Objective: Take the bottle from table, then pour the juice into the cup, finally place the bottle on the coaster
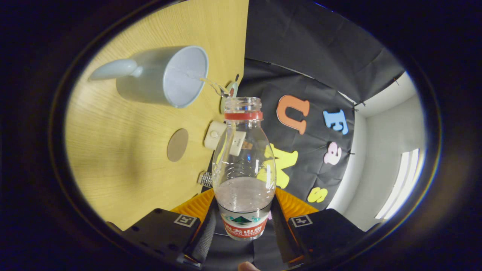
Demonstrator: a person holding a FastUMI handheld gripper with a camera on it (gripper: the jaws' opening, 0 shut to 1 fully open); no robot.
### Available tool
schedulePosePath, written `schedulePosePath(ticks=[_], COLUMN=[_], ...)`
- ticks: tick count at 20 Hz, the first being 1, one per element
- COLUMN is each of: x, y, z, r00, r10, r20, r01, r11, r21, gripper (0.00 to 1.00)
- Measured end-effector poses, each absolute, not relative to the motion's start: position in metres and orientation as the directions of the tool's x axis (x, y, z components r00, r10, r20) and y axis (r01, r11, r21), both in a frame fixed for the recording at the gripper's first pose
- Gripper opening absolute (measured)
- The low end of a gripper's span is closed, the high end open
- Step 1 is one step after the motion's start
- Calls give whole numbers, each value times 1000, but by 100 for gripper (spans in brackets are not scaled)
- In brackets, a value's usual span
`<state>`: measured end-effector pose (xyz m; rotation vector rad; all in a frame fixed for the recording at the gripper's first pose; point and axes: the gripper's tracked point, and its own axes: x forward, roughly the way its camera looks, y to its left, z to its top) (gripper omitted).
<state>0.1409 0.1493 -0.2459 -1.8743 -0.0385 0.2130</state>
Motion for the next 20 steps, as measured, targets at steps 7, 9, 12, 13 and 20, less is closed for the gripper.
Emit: schedulePosePath(ticks=[7,9,12,13,20], x=[142,142,141,141,143], y=[149,150,152,152,151], z=[-243,-242,-240,-240,-237], r00=[983,983,982,982,982], r10=[132,135,143,142,144], r20=[-126,-124,-124,-124,-118], r01=[-76,-72,-67,-66,-57], r11=[-332,-338,-351,-356,-373], r21=[-940,-938,-934,-932,-926], gripper=[76,76,76,76,75])
